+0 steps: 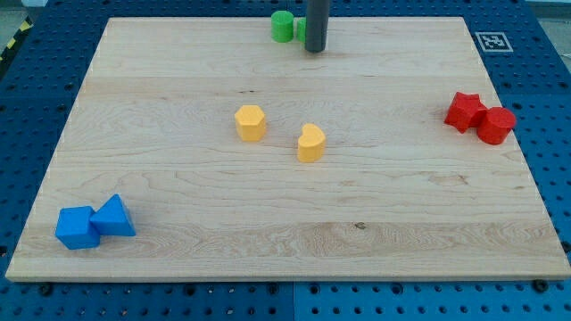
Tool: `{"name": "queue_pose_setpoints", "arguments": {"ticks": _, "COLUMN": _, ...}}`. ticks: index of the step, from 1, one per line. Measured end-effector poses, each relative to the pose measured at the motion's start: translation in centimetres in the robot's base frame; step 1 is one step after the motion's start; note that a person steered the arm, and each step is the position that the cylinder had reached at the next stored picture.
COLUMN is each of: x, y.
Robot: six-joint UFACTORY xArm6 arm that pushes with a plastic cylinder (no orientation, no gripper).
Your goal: Push the yellow heart towards the bottom center
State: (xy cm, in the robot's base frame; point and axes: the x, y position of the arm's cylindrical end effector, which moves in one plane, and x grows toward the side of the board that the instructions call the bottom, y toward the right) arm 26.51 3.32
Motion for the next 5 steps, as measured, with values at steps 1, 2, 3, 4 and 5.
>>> {"name": "queue_pose_setpoints", "arguments": {"ticks": 1, "x": 0.0, "y": -1.7}}
{"name": "queue_pose_setpoints", "arguments": {"ticks": 2, "x": 0.1, "y": -1.9}}
{"name": "queue_pose_setpoints", "arguments": {"ticks": 3, "x": 0.1, "y": -1.9}}
{"name": "queue_pose_setpoints", "arguments": {"ticks": 4, "x": 3.1, "y": -5.7}}
{"name": "queue_pose_setpoints", "arguments": {"ticks": 5, "x": 8.8, "y": -7.6}}
